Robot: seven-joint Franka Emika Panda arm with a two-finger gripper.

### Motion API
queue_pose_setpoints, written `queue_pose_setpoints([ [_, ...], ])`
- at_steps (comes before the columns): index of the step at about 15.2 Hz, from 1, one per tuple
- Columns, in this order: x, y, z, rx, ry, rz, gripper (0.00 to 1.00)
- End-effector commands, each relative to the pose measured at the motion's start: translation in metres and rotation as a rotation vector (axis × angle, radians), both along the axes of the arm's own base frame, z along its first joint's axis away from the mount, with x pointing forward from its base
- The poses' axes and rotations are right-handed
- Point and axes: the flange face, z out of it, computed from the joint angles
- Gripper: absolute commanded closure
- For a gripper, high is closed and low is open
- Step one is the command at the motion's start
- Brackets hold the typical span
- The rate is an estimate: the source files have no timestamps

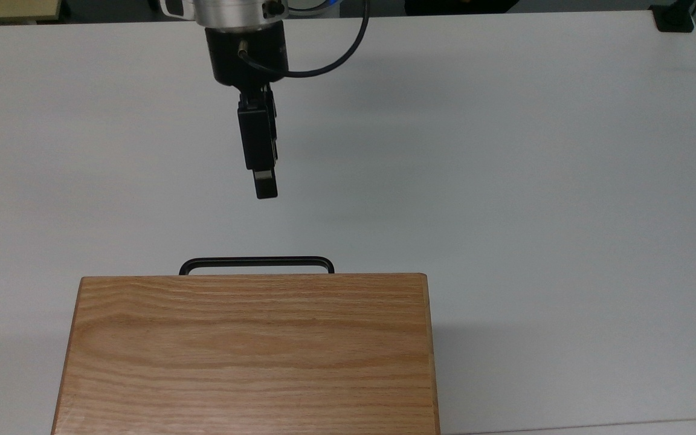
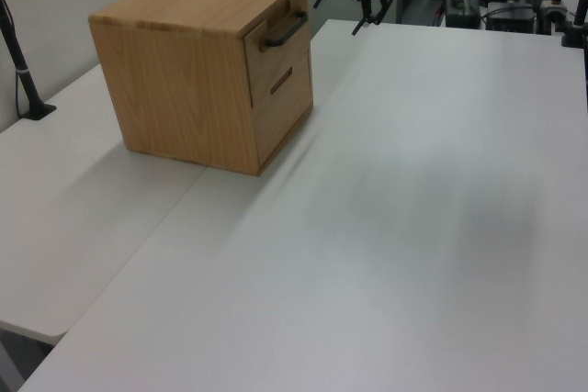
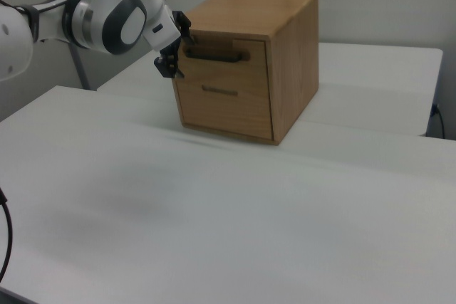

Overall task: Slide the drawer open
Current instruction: 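Move the gripper down toward the black handle of the upper drawer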

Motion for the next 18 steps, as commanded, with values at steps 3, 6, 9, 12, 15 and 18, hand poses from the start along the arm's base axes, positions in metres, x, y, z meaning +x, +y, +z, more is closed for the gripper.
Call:
queue_pose_setpoints([
  [3, 0.025, 0.01, -0.024, 0.081, -0.149, -0.135, 0.14],
  [6, 0.035, 0.006, -0.032, 0.1, -0.188, -0.168, 0.26],
  [9, 0.044, 0.004, -0.041, 0.104, -0.205, -0.173, 0.33],
  [12, 0.058, -0.002, -0.042, 0.105, -0.222, -0.18, 0.4],
  [15, 0.061, -0.001, -0.047, 0.101, -0.221, -0.178, 0.45],
  [18, 0.062, 0.003, -0.044, 0.07, -0.235, -0.156, 0.62],
])
